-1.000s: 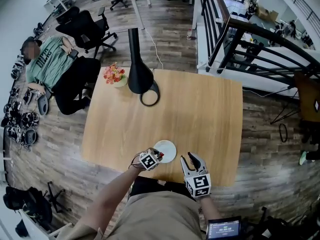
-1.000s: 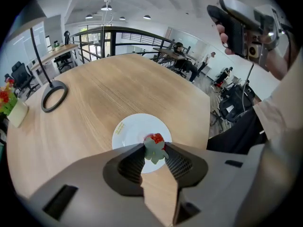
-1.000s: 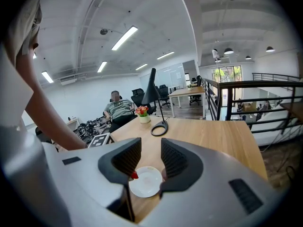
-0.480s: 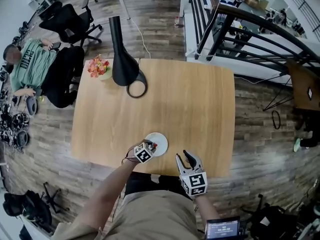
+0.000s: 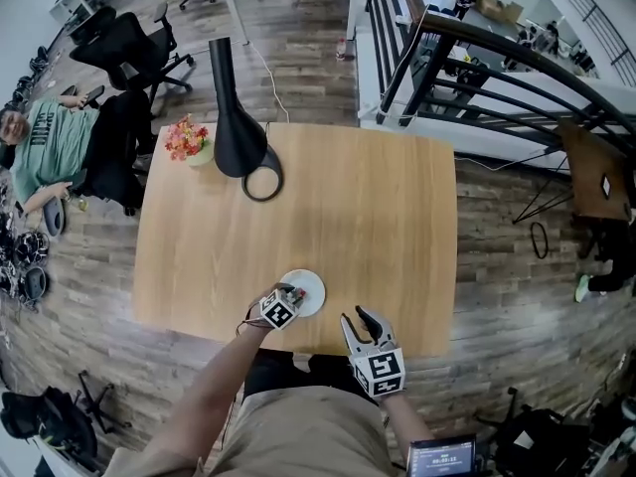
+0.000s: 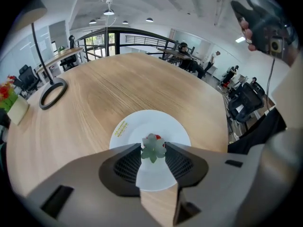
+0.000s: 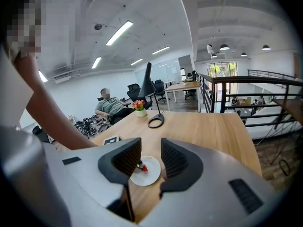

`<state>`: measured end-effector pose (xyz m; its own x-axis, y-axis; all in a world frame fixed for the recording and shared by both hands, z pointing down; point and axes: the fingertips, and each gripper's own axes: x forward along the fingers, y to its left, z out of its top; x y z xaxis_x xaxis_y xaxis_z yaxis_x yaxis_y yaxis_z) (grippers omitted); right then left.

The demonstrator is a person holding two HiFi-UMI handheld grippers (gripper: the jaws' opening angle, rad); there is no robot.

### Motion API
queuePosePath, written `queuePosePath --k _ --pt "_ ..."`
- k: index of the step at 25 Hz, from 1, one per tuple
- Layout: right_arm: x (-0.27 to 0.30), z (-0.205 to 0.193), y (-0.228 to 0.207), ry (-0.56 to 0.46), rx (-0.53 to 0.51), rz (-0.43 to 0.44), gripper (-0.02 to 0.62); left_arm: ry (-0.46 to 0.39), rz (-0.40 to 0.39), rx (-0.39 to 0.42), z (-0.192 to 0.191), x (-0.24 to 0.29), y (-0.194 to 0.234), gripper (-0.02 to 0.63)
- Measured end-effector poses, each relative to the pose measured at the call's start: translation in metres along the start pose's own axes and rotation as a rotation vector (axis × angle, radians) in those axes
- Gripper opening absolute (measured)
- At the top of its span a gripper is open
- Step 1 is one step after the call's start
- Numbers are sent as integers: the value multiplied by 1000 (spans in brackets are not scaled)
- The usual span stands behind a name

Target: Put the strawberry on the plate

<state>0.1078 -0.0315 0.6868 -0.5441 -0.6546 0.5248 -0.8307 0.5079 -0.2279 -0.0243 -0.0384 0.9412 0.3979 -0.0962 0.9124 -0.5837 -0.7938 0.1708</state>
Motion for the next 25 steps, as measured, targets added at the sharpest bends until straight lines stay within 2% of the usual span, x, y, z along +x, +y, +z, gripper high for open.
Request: queuePosePath --k 8,12,18,22,25 --pt "-3 5 3 0 -18 12 137 -114 38 -95 4 -33 11 155" --pt "-4 11 8 -14 -22 17 137 -310 61 -205 18 -77 10 156" --pt "-5 30 10 -48 -43 18 137 -619 105 -336 43 -175 10 156" --pt "1 47 12 -74 -60 25 137 -806 190 -372 58 -256 25 156" --pt "7 63 11 -95 -83 39 137 -897 258 -371 66 -306 33 155"
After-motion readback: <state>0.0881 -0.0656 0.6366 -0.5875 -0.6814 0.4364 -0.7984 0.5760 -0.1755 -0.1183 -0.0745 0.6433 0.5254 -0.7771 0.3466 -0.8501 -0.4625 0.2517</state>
